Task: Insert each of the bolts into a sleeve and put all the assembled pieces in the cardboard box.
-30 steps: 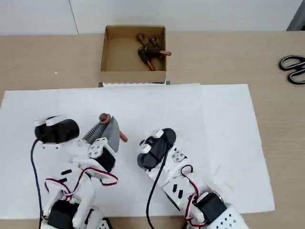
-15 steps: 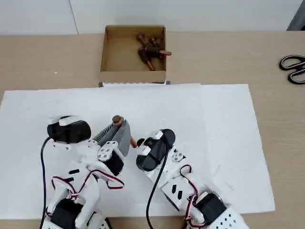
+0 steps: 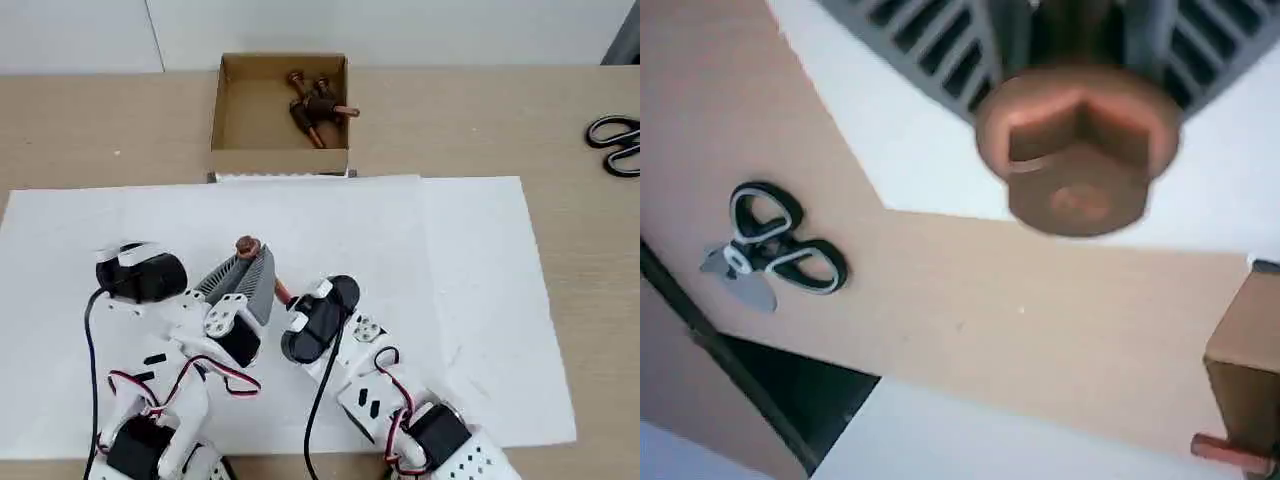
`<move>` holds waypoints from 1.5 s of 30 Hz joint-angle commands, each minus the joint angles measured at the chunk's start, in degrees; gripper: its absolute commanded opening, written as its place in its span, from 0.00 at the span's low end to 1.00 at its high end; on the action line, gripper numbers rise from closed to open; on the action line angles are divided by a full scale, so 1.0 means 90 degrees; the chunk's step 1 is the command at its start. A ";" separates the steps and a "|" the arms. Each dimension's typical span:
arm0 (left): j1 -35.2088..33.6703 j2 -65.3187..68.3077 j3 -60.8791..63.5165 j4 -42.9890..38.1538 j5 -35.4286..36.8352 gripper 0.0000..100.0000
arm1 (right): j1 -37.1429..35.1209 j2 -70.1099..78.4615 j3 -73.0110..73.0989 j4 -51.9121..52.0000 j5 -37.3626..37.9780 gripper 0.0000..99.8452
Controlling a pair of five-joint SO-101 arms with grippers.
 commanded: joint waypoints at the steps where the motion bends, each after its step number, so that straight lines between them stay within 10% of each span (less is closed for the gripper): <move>1: 0.0039 0.0020 -0.0024 0.0010 0.0000 0.01 | -0.0024 -0.0083 -0.0244 -0.0171 0.0059 0.00; 45: 0.0938 -0.0010 0.0845 0.1289 -0.0234 0.01 | -0.0259 -0.0083 -0.0459 -0.1099 0.0518 0.00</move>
